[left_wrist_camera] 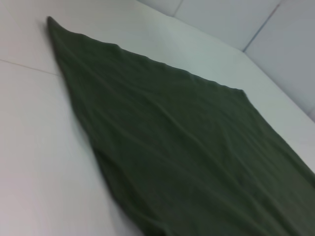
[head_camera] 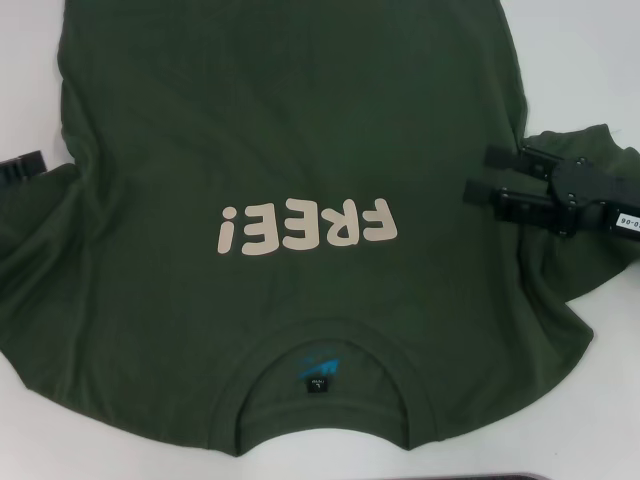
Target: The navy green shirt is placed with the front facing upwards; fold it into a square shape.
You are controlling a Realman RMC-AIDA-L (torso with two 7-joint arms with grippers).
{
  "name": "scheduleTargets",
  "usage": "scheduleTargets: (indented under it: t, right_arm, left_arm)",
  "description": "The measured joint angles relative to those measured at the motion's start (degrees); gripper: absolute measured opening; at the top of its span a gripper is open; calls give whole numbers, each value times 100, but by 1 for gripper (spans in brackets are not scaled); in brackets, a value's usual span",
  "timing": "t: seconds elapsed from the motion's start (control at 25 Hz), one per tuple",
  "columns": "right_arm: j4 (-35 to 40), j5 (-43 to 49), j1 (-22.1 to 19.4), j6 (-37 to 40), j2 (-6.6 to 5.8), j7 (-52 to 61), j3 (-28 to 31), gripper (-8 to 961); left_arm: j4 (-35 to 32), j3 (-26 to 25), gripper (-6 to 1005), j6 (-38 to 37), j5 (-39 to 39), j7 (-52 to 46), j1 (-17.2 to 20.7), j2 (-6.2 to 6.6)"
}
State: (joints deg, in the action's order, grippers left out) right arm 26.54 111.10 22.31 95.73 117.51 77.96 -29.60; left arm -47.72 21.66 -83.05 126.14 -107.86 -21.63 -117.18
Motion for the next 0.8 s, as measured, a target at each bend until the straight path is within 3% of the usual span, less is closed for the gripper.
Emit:
scheduleTargets:
  t: [0.8]
  right_arm:
    - [0, 0, -17, -2, -27, 0, 130, 916]
  left_arm:
    - [-246, -278, 889, 90, 660, -59, 64, 54]
